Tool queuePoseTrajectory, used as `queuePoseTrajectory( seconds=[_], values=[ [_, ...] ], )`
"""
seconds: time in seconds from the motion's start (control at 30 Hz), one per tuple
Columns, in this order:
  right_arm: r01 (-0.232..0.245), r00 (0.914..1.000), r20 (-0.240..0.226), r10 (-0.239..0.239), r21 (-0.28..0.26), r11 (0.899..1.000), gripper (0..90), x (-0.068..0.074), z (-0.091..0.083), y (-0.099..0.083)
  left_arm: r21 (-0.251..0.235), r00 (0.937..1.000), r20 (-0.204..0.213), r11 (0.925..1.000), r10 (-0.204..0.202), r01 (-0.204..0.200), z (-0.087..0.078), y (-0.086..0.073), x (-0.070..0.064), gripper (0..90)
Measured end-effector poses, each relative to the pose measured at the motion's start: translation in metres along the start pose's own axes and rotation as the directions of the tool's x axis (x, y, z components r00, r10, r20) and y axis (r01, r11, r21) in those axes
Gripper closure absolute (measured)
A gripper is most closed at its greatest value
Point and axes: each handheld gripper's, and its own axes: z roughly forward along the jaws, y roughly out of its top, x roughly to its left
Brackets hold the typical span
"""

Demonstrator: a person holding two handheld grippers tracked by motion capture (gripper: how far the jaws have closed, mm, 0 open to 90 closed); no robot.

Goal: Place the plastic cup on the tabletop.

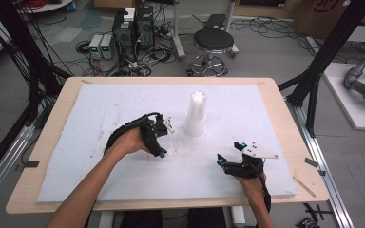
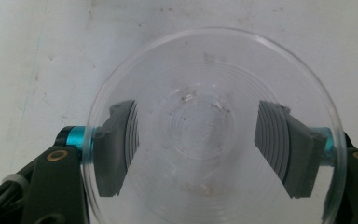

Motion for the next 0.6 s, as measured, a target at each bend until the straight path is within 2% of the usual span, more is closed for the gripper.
queuePoseTrajectory(
  seconds=[0.07,0.13,0.2,0.33,0.47,0.53,0.6],
  values=[
    [-0.003,1.0000,0.000,0.003,0.000,1.000,16.6,0.0001,0.0000,0.0000,0.002,1.0000,-0.007,1.0000,-0.003,0.003,0.0011,0.0002,0.0002,28.1],
    [-0.005,1.0000,-0.001,0.005,0.001,1.000,16.6,0.0000,0.0001,0.0001,0.006,0.9997,0.008,0.9997,-0.023,0.023,0.0021,-0.0002,0.0010,26.4],
    [-0.012,0.9999,0.003,0.012,0.004,1.000,16.6,-0.0002,0.0002,0.0001,0.015,0.9994,-0.001,0.9993,-0.035,0.035,0.0034,-0.0001,0.0019,18.6],
    [-0.014,0.9999,0.003,0.014,0.001,1.000,16.6,-0.0009,0.0000,0.0000,0.010,0.9992,0.007,0.9991,-0.040,0.040,0.0053,0.0005,0.0030,12.5],
    [-0.013,0.9999,0.003,0.013,-0.001,1.000,16.6,-0.0008,-0.0003,0.0000,0.006,0.9990,0.014,0.9991,-0.042,0.042,0.0062,0.0012,0.0036,10.1],
    [-0.013,0.9999,0.003,0.013,-0.001,1.000,16.6,-0.0008,-0.0002,-0.0001,0.003,0.9975,0.025,0.9978,-0.067,0.067,0.0070,0.0007,0.0042,7.9],
    [-0.008,1.0000,0.003,0.008,-0.003,1.000,16.6,-0.0009,-0.0004,-0.0001,0.001,0.9975,0.015,0.9976,-0.069,0.069,0.0070,0.0006,0.0047,7.3]
  ],
)
